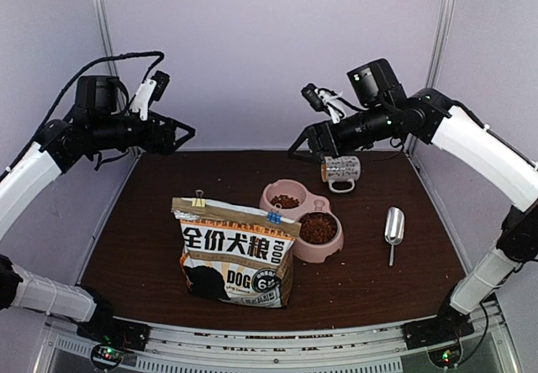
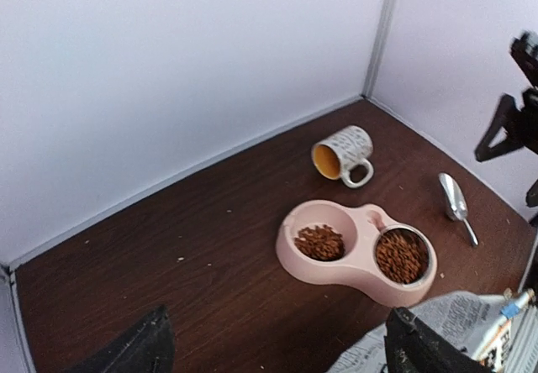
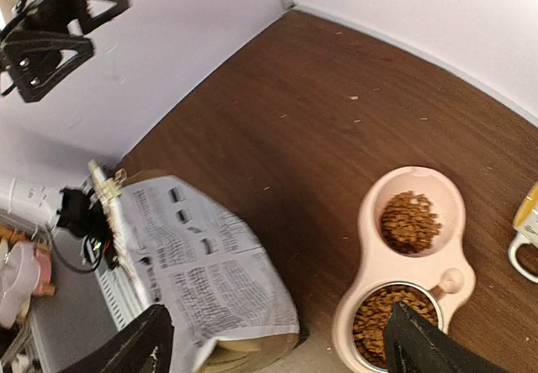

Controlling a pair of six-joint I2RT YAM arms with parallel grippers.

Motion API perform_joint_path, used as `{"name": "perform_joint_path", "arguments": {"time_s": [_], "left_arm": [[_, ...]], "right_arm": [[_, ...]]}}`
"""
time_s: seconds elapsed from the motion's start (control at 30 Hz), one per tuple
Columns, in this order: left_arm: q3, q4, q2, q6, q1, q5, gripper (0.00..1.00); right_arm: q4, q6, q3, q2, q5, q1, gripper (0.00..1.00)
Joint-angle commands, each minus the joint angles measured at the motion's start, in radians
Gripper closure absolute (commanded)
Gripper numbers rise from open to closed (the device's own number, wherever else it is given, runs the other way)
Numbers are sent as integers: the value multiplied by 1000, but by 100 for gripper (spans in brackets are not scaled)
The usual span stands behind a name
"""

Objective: Serve the pet food

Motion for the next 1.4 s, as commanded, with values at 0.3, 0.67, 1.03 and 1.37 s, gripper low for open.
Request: {"name": "perform_joint_path", "arguments": {"time_s": [0.3,0.67,1.03,1.37], "left_arm": [[-320,200,-66,-252,682,-34,8],[-899,731,-169,-291,901,-289,5],[-1035,1263,7,-23,710,-377,4],[-935,1329,179,49,663,-250,5]], "right_arm": [[503,153,-622,-281,228,-477,12],[885,145,-1174,-601,358,-839,12],[1514,32,-1582,-646,551,-843,12],[1884,-7,-1584,-370,497,-841,12]]}}
